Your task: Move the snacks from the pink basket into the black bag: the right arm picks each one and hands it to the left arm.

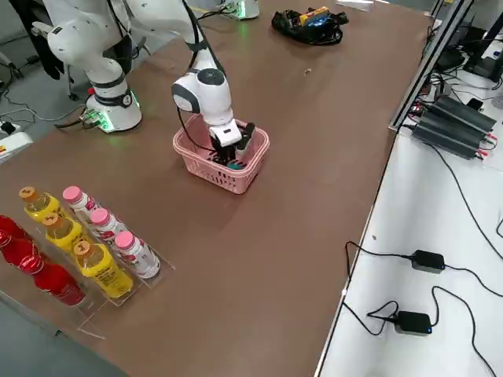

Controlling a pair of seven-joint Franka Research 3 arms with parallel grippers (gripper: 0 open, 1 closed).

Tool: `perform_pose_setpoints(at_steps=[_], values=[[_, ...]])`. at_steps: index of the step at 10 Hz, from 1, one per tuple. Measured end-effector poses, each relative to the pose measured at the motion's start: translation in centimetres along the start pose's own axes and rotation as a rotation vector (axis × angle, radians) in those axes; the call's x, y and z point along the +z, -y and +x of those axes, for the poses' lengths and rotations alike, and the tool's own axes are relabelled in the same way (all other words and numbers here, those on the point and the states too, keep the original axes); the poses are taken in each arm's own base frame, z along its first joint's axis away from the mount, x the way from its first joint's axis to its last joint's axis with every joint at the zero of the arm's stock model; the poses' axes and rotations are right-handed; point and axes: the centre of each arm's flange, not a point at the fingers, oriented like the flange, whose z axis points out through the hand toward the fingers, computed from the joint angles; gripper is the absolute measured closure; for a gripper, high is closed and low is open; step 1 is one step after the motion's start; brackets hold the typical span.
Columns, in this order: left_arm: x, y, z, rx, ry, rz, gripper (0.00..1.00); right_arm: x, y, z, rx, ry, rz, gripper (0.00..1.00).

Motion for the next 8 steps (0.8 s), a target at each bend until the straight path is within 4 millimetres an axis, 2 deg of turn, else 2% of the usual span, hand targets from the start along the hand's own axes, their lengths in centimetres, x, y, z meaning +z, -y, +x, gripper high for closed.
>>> perform_pose_setpoints(at_steps=[3, 5, 6, 8], values=[[-0.8, 1.6, 0.7, -0.016, -0.061, 0.041, 0.00, 0.0, 0.0, 0.0, -0.004, -0.001, 0.000, 0.07], [-0.8, 1.4, 1.1, -0.008, -0.124, 0.067, 0.00, 0.0, 0.1, 0.0, -0.008, 0.000, 0.000, 0.11], [-0.7, 1.4, 0.5, -0.001, -0.125, 0.071, 0.00, 0.1, 0.1, 0.0, -0.011, -0.002, 0.000, 0.19], [-1.0, 1.6, -1.2, 0.028, -0.120, 0.085, 0.00, 0.4, 0.1, 0.0, -0.014, -0.006, -0.002, 0.20]])
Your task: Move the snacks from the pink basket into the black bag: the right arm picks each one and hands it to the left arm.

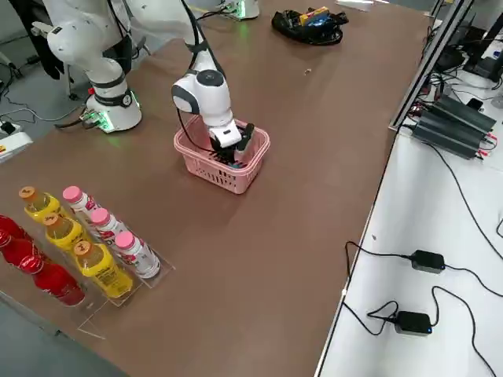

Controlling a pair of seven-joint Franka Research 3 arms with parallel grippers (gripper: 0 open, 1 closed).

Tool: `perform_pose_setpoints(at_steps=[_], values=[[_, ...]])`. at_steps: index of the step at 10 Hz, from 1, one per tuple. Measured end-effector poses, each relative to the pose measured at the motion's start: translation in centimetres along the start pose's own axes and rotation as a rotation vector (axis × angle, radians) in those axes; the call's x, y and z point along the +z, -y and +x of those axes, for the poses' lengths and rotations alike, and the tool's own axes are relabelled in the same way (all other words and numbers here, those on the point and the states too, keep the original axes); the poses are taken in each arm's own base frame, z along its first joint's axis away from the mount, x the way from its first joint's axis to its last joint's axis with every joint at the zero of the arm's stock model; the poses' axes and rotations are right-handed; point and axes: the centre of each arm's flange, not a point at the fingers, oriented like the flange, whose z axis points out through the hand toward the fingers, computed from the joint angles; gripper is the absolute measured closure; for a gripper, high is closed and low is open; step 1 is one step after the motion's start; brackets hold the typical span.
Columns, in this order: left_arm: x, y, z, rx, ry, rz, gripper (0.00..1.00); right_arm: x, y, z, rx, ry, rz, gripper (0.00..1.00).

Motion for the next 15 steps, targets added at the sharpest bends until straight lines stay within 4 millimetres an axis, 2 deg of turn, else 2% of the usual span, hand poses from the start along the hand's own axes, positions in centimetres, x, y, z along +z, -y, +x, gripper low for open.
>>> perform_pose_setpoints(at_steps=[3, 7, 10, 12, 13, 15], values=[[-0.9, 0.3, -1.4, -0.005, -0.008, -0.009, 0.00, 0.6, 0.2, -0.1, -0.005, -0.004, -0.002, 0.27], [-0.4, 0.4, -1.5, 0.013, -0.004, -0.007, 0.00, 0.6, 0.2, -0.1, -0.006, -0.004, -0.002, 0.37], [-0.3, 2.0, -1.4, -0.007, -0.001, -0.020, 0.00, 0.6, 0.2, -0.1, -0.009, -0.005, -0.001, 0.44], [-0.1, 3.5, -1.3, -0.008, 0.003, -0.026, 0.00, 0.6, 0.3, -0.1, -0.011, -0.005, -0.001, 0.57], [0.3, 3.0, -1.2, 0.003, 0.009, -0.027, 0.00, 0.6, 0.3, 0.0, -0.011, -0.005, -0.001, 0.62], [0.7, 2.8, -1.1, 0.009, 0.017, -0.029, 0.00, 0.6, 0.4, 0.0, -0.012, -0.005, -0.001, 0.64]])
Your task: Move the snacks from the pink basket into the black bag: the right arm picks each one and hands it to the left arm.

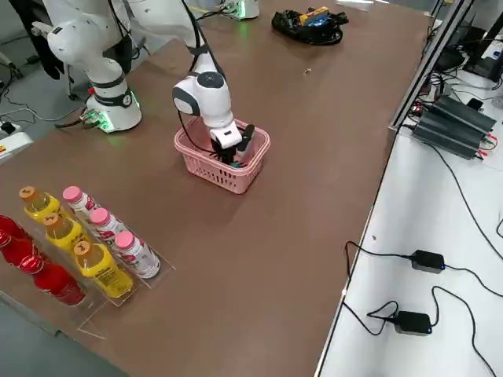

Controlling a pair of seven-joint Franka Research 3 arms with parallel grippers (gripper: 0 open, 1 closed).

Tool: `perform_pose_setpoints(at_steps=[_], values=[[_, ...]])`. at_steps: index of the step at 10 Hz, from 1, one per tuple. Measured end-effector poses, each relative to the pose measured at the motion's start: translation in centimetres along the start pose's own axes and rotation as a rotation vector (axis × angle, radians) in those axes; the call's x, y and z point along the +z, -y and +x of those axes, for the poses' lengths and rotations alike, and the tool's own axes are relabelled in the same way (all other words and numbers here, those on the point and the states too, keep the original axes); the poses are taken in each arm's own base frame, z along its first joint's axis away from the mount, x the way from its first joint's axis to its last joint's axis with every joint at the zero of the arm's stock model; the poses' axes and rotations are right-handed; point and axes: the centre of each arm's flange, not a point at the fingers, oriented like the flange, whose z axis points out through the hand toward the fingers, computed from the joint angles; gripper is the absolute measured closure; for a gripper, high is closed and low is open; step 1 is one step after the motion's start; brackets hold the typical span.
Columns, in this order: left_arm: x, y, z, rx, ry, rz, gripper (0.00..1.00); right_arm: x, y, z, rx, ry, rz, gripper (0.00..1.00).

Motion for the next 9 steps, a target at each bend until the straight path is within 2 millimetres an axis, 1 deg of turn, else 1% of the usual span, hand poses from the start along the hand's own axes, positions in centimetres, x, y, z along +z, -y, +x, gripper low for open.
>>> perform_pose_setpoints(at_steps=[4, 6, 7, 9], values=[[0.0, 0.3, 0.0, -0.005, 0.001, -0.002, 0.00, 0.0, 0.0, 0.0, -0.001, 0.000, 0.000, 0.64], [0.0, 0.3, 0.0, -0.005, 0.001, -0.002, 0.00, -0.2, 0.4, 0.3, -0.009, 0.010, 0.006, 0.64], [0.0, 0.3, 0.0, -0.005, 0.001, -0.002, 0.00, -0.8, 0.6, 0.7, -0.014, 0.016, 0.010, 0.64], [0.0, 0.3, 0.0, -0.005, 0.001, -0.002, 0.00, -3.0, 0.4, 1.6, -0.036, 0.029, 0.018, 0.64]])
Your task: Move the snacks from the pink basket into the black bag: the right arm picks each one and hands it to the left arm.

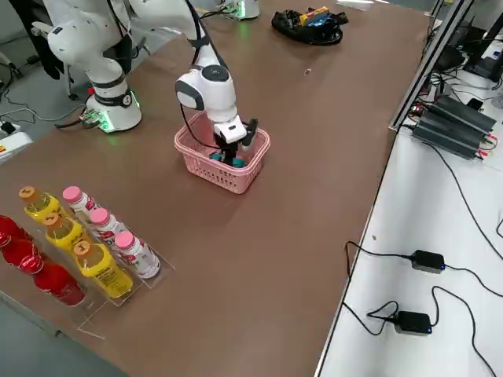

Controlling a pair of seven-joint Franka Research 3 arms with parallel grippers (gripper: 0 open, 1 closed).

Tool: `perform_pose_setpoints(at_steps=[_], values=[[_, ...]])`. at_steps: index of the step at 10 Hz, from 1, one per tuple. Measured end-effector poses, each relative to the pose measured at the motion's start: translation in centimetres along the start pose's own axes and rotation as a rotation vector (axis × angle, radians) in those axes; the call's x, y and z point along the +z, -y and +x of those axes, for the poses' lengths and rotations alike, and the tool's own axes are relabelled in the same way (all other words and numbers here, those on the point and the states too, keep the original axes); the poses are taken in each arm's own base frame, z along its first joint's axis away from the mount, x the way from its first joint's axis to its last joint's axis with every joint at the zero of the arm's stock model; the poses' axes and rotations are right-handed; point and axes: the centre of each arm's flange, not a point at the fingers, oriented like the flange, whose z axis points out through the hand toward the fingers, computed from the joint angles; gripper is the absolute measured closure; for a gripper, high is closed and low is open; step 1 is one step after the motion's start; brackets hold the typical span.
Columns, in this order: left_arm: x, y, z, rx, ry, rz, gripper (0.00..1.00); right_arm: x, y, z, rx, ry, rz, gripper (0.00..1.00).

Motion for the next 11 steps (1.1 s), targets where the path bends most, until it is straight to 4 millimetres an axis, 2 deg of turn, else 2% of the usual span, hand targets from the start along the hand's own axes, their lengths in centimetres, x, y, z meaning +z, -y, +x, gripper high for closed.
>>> perform_pose_setpoints(at_steps=[5, 9, 11], values=[[0.0, 0.0, 0.0, 0.000, 0.000, 0.000, 0.00, -7.3, -1.0, 3.0, -0.038, 0.135, 0.059, 0.66], [0.0, 0.0, 0.0, 0.000, 0.000, 0.000, 0.00, -9.0, -1.4, 4.0, -0.053, 0.177, 0.078, 0.66], [0.0, 0.1, 0.0, -0.001, 0.000, 0.000, 0.00, -11.3, -1.6, 5.0, -0.074, 0.209, 0.095, 0.66]])
